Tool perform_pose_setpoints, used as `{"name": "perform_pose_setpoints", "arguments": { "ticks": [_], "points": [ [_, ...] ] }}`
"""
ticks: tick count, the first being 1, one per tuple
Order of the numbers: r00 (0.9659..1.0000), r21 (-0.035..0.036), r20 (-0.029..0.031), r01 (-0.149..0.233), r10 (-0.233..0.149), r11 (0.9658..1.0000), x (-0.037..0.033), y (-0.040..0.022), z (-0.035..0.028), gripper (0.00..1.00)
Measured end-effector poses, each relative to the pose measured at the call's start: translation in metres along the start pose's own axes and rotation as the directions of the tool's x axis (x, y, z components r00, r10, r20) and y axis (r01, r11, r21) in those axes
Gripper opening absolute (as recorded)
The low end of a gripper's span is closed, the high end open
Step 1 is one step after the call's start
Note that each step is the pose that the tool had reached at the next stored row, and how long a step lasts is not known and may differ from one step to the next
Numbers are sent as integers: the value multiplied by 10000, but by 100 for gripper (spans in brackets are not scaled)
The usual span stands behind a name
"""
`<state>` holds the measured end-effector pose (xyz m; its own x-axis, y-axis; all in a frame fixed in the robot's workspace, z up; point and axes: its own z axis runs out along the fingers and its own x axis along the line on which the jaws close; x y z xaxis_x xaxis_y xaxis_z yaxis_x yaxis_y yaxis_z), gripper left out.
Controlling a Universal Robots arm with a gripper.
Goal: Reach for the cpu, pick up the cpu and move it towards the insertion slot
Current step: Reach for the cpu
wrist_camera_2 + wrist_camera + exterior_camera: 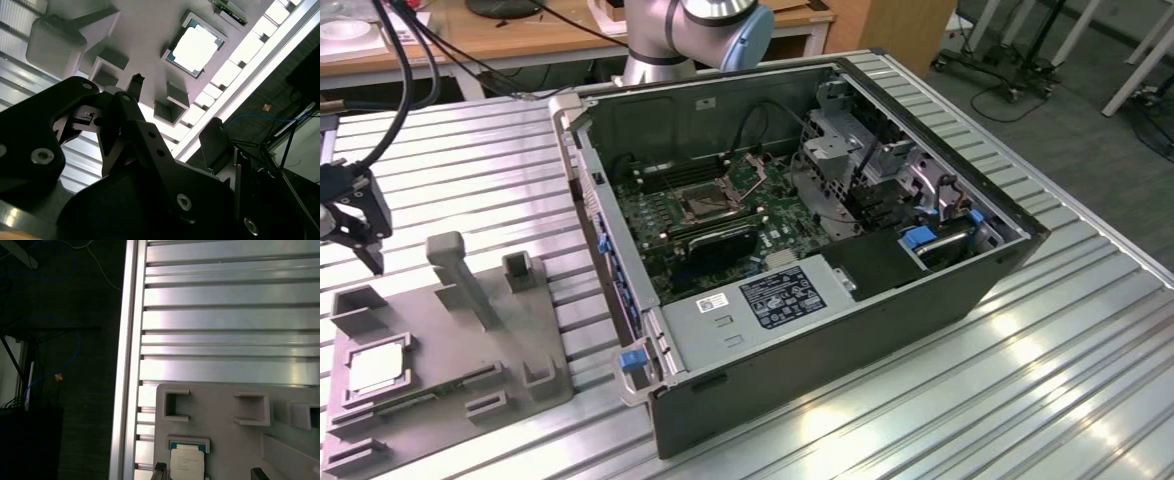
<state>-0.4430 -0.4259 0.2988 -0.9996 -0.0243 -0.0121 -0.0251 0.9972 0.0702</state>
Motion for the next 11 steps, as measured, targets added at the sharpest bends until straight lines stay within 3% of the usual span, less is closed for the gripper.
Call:
{"name": "perform_pose_setpoints", "arguments": {
  "ticks": [11],
  "points": [
    [10000, 0, 0, 0, 0, 10000, 1, -7, 51, 73]
  ]
}}
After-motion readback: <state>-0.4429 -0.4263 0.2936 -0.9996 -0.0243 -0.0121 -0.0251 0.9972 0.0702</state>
